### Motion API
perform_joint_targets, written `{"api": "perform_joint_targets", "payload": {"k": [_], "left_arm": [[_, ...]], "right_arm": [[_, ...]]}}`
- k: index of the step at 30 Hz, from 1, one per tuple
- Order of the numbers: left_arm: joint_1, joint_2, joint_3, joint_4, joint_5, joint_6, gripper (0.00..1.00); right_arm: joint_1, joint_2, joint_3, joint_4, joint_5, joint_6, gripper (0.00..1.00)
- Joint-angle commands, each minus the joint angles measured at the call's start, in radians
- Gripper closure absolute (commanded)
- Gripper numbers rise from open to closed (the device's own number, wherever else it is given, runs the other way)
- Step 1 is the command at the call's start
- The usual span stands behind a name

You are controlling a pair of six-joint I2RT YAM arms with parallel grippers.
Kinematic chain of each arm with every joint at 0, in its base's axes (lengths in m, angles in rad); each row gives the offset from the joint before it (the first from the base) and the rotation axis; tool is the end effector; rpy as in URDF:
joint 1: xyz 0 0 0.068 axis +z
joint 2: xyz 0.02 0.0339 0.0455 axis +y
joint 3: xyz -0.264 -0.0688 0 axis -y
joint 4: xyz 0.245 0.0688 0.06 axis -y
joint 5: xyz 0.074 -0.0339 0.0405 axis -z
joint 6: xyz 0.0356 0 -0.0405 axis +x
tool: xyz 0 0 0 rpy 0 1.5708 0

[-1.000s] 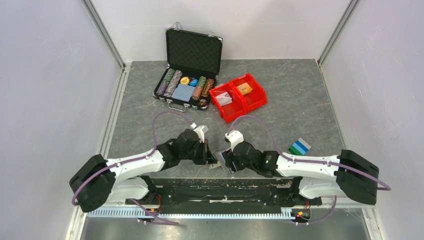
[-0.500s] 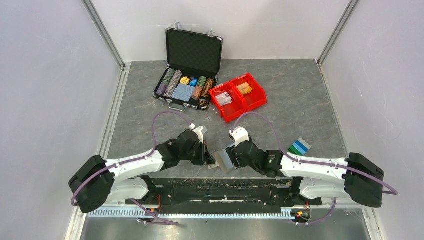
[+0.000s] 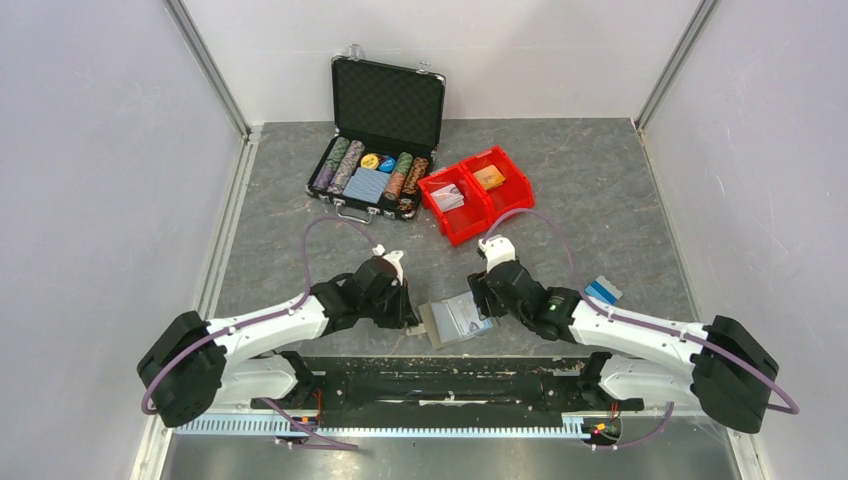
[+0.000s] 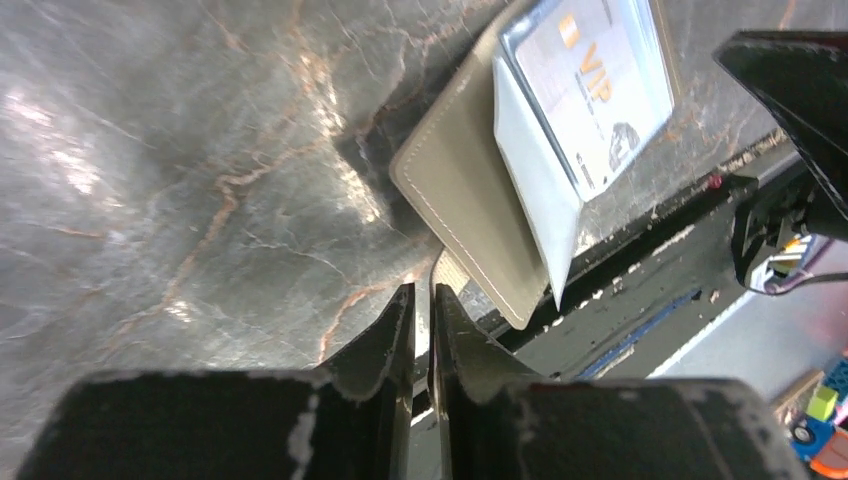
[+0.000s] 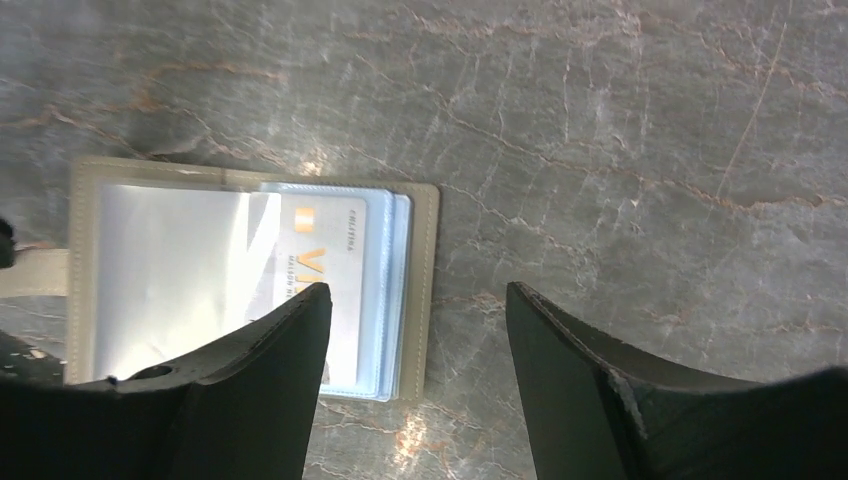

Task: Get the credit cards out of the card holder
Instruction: Remove the credit card from the card holder.

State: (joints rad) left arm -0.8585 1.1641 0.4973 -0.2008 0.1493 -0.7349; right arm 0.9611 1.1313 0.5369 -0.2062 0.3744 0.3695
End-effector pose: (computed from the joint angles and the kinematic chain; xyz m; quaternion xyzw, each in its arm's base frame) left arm 0.1370 -0.1668 0.1683 0.0835 0.9328 -0.2945 0.1900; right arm 0.1360 0.1720 0.1880 -0.1986 0.8914 0.0921 0.3968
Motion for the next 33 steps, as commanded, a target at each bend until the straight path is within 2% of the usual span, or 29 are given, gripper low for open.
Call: {"api": "perform_joint_targets", "payload": {"k": [1,6,8,12,18,27,33], "left_arm": [[0.045,-0.003,0.086,-0.085,-0.084,0.067,0.77],[0.121,0.007,0.132,-0.125,-0.08,0.045,0.66],[0.128,-0.002,0.154,-0.122,-0.059,0.04,0.65],[0.125,-0.019,0.176,-0.024,0.077,0.019,0.65],[0.085,0.039,0.208,0.134,0.229,-0.063,0.7],[0.039,0.21,0.138,0.404,0.287,-0.18,0.74],[0.039,0.318,0.092,0.476,0.285,-0.201,0.76]], "right_arm": [[-0.041,-0.047,0.002,0.08,-0.128,-0.023,0.34],[-0.066,-0.046,-0.022,0.166,-0.264,-0.005,0.46],[-0.081,-0.044,-0.046,0.219,-0.314,0.009,0.53],[-0.114,-0.021,-0.081,0.293,-0.404,0.03,0.61],[-0.165,0.026,-0.117,0.367,-0.482,0.045,0.65],[-0.22,0.065,-0.202,0.45,-0.548,0.073,0.69],[-0.225,0.08,-0.258,0.493,-0.571,0.108,0.72]]}}
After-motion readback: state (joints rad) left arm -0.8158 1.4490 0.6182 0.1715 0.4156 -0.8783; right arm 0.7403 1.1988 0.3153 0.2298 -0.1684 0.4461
